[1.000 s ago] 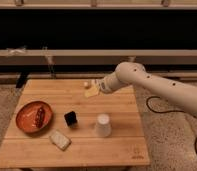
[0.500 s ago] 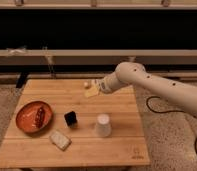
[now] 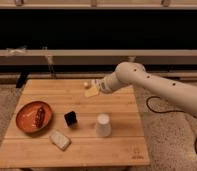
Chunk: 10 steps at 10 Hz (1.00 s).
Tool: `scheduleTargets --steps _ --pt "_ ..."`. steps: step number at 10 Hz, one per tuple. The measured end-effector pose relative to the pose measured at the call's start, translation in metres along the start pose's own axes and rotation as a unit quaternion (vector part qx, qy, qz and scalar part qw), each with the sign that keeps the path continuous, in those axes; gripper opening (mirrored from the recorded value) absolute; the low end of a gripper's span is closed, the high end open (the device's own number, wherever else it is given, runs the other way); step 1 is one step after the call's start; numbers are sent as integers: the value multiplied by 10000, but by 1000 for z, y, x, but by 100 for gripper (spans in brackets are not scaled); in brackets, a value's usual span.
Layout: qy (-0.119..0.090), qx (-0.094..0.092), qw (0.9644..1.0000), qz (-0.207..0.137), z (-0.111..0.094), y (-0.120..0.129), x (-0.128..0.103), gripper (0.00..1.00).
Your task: Place the ceramic cup over the eraser
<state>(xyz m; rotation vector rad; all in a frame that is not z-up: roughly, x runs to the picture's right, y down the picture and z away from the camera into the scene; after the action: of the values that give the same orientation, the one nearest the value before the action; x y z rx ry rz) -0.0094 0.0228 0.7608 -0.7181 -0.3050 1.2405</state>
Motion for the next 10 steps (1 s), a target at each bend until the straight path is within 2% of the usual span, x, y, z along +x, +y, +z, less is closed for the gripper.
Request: scheduleTargets --steps 1,4,5,7,10 --pt "24 25 10000 -5 0 0 1 80" --pt "364 454 9983 26 -15 4 15 80" --pt "483 600 9970 51 -21 4 24 80" --pt "649 759 9950 60 -29 10 40 80" --pt "930 1087 9894 239 -39 -3 75 80"
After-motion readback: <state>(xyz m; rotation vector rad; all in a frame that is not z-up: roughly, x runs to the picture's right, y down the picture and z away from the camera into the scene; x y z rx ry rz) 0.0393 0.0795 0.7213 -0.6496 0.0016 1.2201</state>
